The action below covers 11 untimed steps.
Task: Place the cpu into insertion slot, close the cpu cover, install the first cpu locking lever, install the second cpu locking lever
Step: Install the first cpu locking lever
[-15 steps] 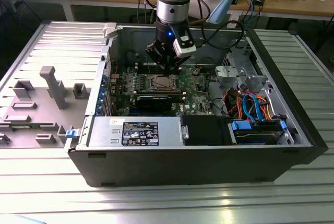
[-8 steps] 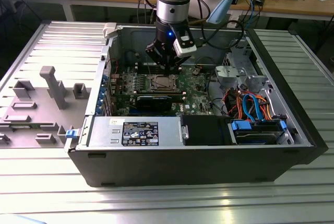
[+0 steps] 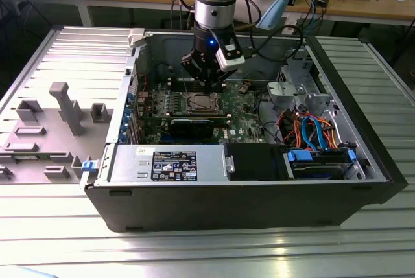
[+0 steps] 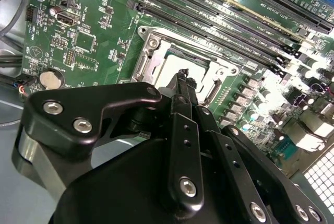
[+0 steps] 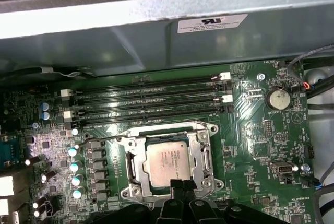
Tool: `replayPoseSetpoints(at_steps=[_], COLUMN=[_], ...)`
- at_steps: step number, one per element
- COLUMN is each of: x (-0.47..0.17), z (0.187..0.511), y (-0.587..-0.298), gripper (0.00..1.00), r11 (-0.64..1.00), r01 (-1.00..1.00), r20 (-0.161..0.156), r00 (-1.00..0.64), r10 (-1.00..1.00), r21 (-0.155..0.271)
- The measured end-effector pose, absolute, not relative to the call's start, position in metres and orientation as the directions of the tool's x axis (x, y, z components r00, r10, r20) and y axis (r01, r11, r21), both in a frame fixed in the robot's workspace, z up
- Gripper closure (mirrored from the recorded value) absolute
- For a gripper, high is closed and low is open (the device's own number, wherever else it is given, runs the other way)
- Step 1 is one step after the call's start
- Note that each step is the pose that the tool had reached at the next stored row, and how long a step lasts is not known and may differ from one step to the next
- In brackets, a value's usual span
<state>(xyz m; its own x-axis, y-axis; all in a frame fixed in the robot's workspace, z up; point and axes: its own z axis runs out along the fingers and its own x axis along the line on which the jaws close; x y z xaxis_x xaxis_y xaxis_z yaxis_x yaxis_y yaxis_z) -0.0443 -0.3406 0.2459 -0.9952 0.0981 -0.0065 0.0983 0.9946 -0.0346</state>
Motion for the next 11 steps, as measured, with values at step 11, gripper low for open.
replayPoseSetpoints(at_steps=[11], x=[-0.0443], z=[0.2459], y=[-0.3406], gripper=[0.89], r11=[0.996], r01=[0.079], r20=[-0.007], r00=[-0.997], r10=[0.079], r21=[-0.035])
